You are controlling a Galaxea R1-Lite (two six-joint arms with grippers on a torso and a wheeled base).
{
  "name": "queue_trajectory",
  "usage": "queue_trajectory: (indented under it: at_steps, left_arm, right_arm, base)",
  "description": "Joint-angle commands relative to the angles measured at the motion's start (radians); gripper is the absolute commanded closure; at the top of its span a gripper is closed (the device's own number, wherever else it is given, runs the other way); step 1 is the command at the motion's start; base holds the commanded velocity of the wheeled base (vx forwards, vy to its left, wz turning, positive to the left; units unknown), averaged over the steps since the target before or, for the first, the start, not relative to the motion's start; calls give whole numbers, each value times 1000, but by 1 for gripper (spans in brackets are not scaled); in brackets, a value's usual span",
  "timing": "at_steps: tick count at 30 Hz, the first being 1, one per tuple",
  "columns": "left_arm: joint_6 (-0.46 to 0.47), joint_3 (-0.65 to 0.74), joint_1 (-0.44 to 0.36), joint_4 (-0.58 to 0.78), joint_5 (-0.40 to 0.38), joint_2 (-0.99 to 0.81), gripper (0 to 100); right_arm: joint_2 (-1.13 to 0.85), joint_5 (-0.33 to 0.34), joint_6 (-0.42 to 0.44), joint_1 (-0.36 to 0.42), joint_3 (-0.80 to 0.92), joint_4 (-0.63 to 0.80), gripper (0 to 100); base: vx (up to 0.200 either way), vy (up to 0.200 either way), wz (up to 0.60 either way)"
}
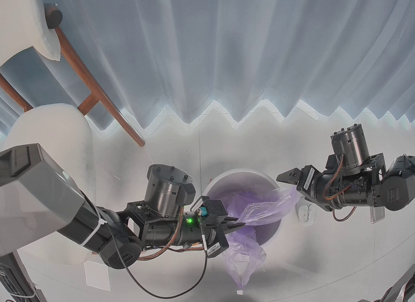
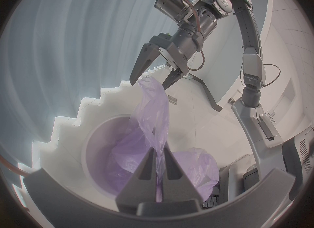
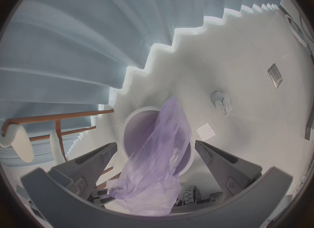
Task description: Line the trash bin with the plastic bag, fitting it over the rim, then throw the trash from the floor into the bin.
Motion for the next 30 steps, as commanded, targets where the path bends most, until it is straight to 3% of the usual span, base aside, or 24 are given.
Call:
queue_trajectory:
  at_steps: [1, 9, 21, 30]
  left_arm:
    - [-2, 4, 8, 0, 1, 3, 100]
    - [-4, 0, 21, -16, 1, 4, 100]
    - [-6, -5, 31, -17, 13, 1, 100]
    - [-29, -3, 31, -23, 22, -6, 100]
  right_arm:
    - [8, 1, -4, -17, 8, 10, 0]
    - [-73, 3, -3, -17, 32, 135, 0]
    - [-110, 13, -3, 4, 153, 136, 0]
    - [-66, 15, -3, 3, 150, 127, 0]
  base:
    - [0, 0, 0]
    - [0, 0, 0]
    - [0, 0, 0]
    - [0, 0, 0]
